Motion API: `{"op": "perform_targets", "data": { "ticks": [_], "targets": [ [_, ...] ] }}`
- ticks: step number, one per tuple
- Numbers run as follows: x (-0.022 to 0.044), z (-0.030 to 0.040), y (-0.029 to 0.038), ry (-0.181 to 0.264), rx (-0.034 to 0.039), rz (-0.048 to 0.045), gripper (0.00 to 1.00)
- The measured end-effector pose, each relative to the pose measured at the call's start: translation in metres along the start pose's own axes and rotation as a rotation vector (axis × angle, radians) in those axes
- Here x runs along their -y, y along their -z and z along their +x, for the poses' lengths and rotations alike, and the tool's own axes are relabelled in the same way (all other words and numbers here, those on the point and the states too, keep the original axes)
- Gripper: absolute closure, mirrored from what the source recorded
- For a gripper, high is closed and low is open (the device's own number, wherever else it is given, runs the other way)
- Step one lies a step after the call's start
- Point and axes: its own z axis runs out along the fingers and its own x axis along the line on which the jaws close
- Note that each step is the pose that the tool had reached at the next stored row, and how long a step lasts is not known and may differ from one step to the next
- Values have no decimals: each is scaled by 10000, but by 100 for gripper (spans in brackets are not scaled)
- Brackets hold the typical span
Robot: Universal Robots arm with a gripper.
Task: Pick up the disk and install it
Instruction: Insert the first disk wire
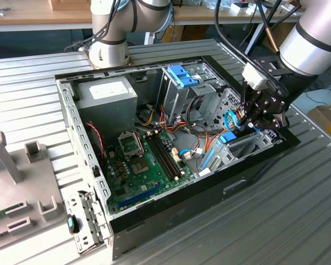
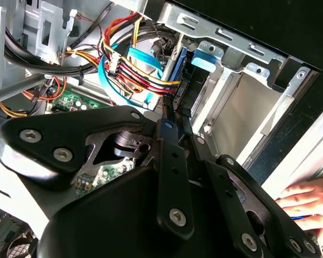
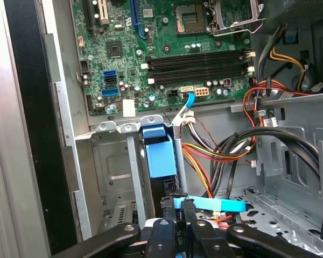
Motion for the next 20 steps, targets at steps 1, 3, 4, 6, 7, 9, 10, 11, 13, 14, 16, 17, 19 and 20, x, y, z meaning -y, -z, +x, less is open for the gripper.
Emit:
{"op": "perform_targets", "data": {
  "ticks": [1, 3, 4, 6, 7, 9, 10, 11, 13, 14, 16, 17, 19, 20],
  "targets": [
    [0, 1, -6, -8, 0, 1, 83],
    [0, 2, -20, -57, 0, 5, 83],
    [0, 2, -18, -61, 3, 5, 83],
    [-1, 0, 0, -70, 3, 7, 83],
    [-9, 0, 24, -77, 2, 14, 83],
    [-9, -1, 26, -100, 0, 18, 83],
    [-9, -1, 26, -105, -2, 18, 83],
    [-10, -4, 27, -105, -27, 13, 83],
    [-10, -9, 25, -107, -212, -77, 83],
    [-9, -10, 24, -108, -239, -104, 83],
    [-7, -16, 24, -115, -278, -205, 83],
    [-7, -16, 24, -117, -280, -211, 83],
    [-6, -17, 24, -116, -282, -222, 83],
    [-6, -17, 24, -116, -282, -228, 83]
  ]
}}
